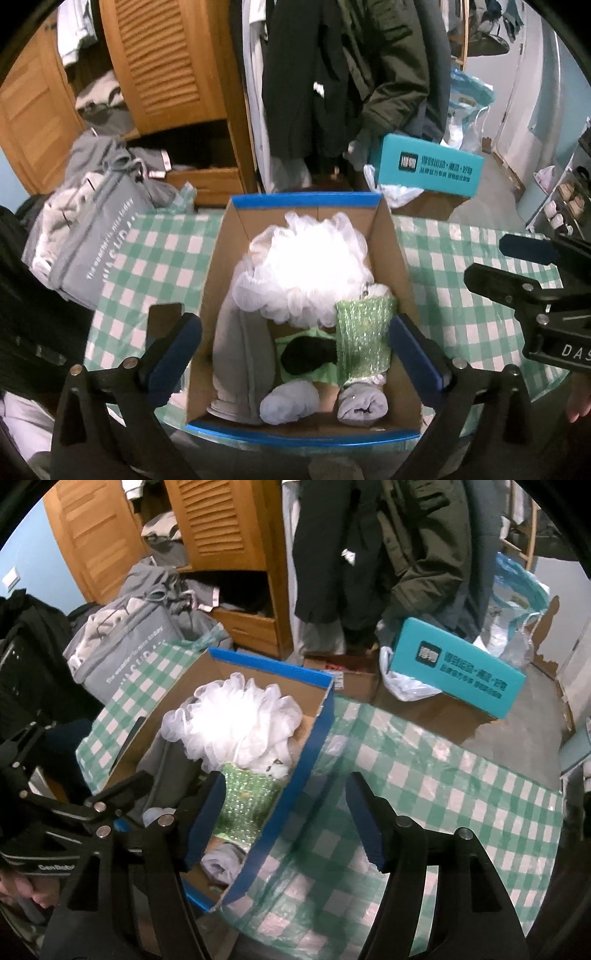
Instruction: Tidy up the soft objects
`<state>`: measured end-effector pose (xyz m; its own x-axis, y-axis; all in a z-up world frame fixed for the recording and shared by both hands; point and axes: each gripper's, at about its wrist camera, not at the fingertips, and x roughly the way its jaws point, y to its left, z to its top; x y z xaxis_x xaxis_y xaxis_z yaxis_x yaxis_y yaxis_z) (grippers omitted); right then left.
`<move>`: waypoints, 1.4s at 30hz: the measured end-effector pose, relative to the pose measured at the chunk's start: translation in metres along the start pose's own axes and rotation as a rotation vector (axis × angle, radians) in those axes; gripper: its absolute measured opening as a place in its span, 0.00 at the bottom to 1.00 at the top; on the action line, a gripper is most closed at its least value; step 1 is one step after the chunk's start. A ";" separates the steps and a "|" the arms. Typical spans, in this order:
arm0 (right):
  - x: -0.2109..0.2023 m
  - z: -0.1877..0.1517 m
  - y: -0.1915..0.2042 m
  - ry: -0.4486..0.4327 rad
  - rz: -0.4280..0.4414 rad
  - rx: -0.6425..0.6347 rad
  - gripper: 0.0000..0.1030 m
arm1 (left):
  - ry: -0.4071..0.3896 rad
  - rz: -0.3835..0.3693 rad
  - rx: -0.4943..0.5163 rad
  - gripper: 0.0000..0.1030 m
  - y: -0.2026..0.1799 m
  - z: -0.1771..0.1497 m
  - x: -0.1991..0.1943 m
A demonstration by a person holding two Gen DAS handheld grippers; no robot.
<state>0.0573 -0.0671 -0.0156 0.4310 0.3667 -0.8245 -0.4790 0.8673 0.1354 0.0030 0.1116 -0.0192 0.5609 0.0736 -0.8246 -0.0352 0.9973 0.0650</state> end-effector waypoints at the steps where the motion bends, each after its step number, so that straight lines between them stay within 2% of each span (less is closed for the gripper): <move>1: -0.004 -0.001 -0.002 -0.008 -0.003 0.002 0.65 | -0.002 -0.001 -0.005 0.99 0.000 0.001 -0.002; 6: -0.020 -0.005 -0.013 -0.056 -0.041 0.015 0.66 | -0.005 -0.008 -0.028 0.99 -0.004 0.005 -0.006; 15: -0.034 -0.011 -0.040 -0.089 -0.106 0.058 0.66 | -0.017 -0.004 -0.018 0.99 -0.020 0.008 -0.014; 25: -0.041 -0.017 -0.053 -0.100 -0.111 0.078 0.66 | -0.031 0.030 0.024 0.99 -0.035 0.009 -0.017; 42: -0.041 -0.019 -0.056 -0.090 -0.109 0.079 0.66 | -0.022 0.023 0.033 0.99 -0.041 0.008 -0.017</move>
<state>0.0515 -0.1369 0.0004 0.5454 0.2945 -0.7847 -0.3653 0.9262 0.0936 0.0018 0.0692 -0.0028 0.5783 0.0956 -0.8102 -0.0211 0.9945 0.1023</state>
